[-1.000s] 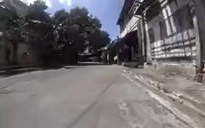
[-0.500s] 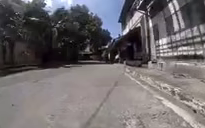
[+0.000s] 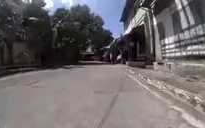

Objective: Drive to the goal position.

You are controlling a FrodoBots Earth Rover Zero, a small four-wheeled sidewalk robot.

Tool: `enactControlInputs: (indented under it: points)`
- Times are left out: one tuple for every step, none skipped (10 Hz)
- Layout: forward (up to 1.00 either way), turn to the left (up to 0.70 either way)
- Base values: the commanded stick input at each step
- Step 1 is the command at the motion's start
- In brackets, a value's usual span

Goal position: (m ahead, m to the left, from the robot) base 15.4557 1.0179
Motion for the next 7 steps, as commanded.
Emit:
enactControlInputs:
  points:
    - [0.85,0.0]
    - [0.85,0.0]
    - [0.85,0.0]
    - [0.85,0.0]
    - [0.85,0.0]
    - [0.85,0.0]
    - [0.85,0.0]
